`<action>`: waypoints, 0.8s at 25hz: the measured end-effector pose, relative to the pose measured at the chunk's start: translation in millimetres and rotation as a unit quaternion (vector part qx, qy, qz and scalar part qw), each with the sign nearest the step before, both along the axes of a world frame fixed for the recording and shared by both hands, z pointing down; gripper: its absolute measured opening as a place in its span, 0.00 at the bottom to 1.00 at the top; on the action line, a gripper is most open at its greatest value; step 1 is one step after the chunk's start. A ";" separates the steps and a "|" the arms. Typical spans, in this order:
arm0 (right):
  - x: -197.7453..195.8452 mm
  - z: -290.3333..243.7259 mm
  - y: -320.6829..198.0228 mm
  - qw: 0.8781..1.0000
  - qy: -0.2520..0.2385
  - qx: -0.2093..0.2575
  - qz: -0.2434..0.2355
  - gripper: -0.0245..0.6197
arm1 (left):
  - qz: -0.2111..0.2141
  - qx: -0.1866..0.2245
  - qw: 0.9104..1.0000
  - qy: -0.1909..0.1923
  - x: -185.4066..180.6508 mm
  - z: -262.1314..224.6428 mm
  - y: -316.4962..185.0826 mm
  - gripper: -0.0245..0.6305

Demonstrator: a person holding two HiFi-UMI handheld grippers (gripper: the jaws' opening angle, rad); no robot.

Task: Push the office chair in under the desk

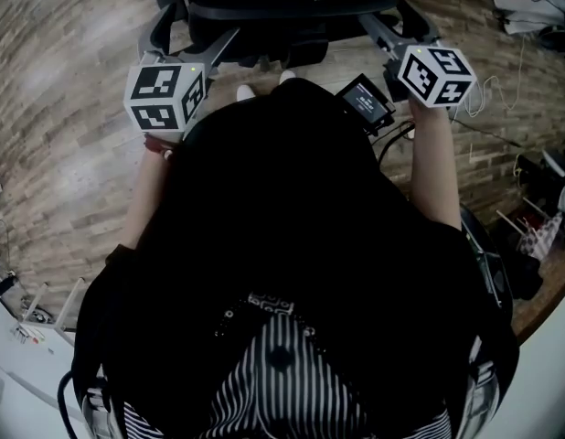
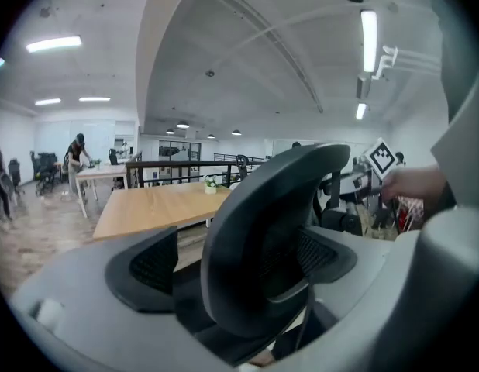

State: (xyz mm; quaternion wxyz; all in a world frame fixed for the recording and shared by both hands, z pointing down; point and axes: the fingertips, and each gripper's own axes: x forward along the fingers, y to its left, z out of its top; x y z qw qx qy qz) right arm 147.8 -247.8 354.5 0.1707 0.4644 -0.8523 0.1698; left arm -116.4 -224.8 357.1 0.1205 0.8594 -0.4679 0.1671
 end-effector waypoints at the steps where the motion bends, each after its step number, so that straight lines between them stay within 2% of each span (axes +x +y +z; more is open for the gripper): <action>1: 1.2 2.7 -5.3 1.000 0.000 -0.003 -0.006 0.61 | 0.005 0.010 1.000 -0.019 2.3 -0.9 -6.1 0.76; 3: -1.5 7.9 -15.3 1.000 -0.005 -0.010 -0.024 0.65 | 0.009 0.018 0.999 -0.038 4.4 -2.5 -18.7 0.78; 6: -5.2 15.2 -20.1 0.999 -0.003 -0.021 -0.050 0.65 | -0.003 -0.008 1.000 -0.012 5.4 2.5 -25.7 0.80; 12: 1.6 24.9 -38.3 0.998 -0.009 -0.044 -0.053 0.65 | -0.025 -0.053 0.998 -0.002 6.8 27.4 -30.6 0.81; 18: -5.4 28.9 -44.3 0.995 -0.036 -0.055 -0.078 0.65 | -0.033 -0.044 0.998 0.009 7.2 31.0 -35.7 0.79; 20: -4.2 28.3 -44.4 0.994 -0.044 -0.056 -0.087 0.59 | -0.027 -0.038 0.999 0.004 14.3 30.2 -37.8 0.75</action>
